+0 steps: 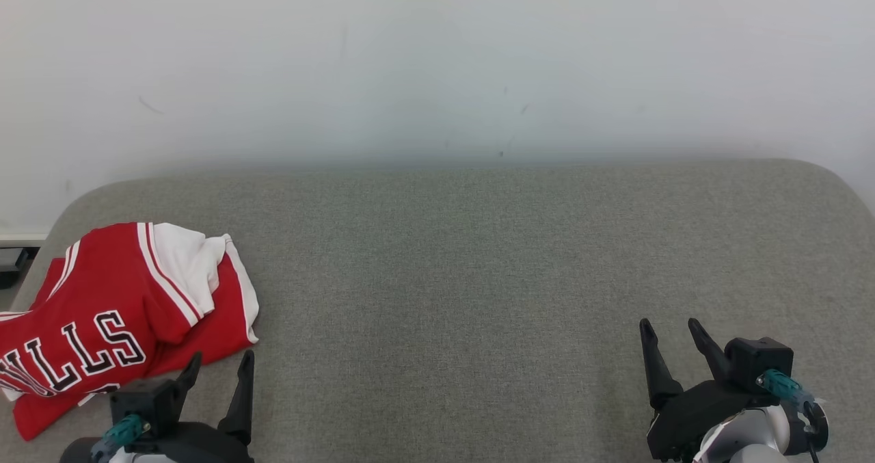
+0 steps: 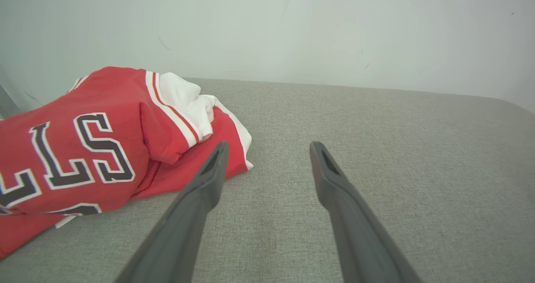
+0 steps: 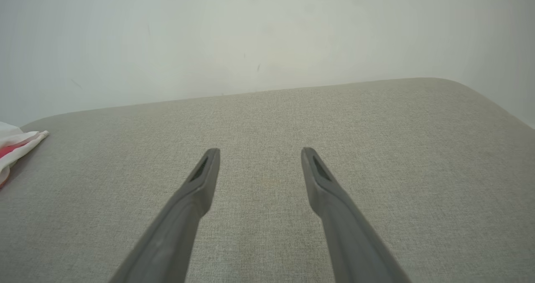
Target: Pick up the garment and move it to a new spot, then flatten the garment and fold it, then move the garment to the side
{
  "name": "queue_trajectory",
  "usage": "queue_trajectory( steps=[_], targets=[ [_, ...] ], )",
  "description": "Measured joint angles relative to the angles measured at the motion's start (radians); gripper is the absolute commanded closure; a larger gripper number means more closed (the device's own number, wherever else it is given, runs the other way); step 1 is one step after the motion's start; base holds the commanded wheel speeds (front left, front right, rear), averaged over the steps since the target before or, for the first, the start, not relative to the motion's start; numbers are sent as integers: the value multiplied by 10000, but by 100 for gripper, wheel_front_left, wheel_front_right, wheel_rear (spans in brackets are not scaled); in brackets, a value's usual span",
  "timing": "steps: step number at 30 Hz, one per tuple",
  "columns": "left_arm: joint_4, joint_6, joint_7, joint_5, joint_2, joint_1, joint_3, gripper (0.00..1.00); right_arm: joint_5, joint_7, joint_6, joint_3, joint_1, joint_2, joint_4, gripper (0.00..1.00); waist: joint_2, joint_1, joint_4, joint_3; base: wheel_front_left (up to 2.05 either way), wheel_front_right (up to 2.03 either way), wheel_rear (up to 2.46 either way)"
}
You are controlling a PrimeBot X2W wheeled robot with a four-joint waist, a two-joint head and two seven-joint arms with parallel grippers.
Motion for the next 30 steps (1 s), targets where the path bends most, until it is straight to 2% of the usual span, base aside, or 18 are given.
queue_trajectory(
  steps=[3,15,22,30],
  targets=[
    [-38,84,0,276,13,-5,-50,0,-456,19,-65,-69,9,63,-100,0,0,0,10,-9,0,0,0],
    [-56,86,280,546,-305,-58,207,0,-698,456,-65,-500,309,301,-476,0,0,0,203,39,0,0,0],
    [-17,86,454,690,-401,-152,384,0,-828,677,-65,-598,450,387,-790,0,0,0,716,62,0,0,0],
    [-21,86,619,813,-560,-169,608,0,-903,940,-65,-510,450,453,-1009,0,0,0,1630,64,0,0,0]
  ],
)
